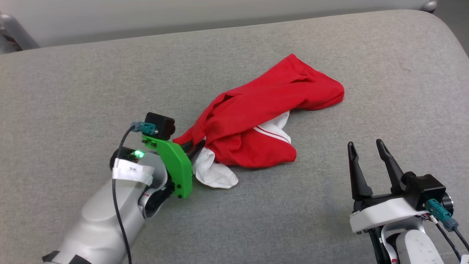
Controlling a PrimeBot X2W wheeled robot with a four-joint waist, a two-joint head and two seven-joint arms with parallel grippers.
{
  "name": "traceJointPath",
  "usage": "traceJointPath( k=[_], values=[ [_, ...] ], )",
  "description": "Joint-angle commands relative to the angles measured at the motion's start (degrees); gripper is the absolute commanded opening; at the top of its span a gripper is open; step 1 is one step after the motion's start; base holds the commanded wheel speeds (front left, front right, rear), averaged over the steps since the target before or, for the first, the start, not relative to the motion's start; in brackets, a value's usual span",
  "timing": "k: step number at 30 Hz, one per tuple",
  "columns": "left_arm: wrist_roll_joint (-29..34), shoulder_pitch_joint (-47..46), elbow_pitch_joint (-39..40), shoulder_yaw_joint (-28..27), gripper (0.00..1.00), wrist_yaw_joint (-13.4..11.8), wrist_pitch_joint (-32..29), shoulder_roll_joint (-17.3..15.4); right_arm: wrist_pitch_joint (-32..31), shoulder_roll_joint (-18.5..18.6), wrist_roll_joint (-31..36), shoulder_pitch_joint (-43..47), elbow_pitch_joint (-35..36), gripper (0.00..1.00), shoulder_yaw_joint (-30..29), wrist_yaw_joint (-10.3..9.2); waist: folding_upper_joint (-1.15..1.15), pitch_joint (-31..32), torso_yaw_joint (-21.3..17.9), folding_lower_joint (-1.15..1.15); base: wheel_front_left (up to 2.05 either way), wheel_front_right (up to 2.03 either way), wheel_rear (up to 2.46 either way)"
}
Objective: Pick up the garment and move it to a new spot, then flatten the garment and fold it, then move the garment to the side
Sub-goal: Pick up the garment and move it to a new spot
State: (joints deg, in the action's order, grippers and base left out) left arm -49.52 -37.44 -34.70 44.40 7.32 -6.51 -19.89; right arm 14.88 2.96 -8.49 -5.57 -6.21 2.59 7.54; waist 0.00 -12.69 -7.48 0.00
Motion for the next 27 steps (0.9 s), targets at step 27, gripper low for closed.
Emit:
traceJointPath(
  k=[27],
  values=[
    [16.6, 14.6, 18.4, -16.1, 1.0, -8.2, 21.5, -1.4, 0.1, -0.1, 5.1, 7.1, 0.7, 1.0, -3.8, -0.05, 0.0, 13.8, 10.9, 0.0, 0.0, 0.0, 0.0]
  ],
)
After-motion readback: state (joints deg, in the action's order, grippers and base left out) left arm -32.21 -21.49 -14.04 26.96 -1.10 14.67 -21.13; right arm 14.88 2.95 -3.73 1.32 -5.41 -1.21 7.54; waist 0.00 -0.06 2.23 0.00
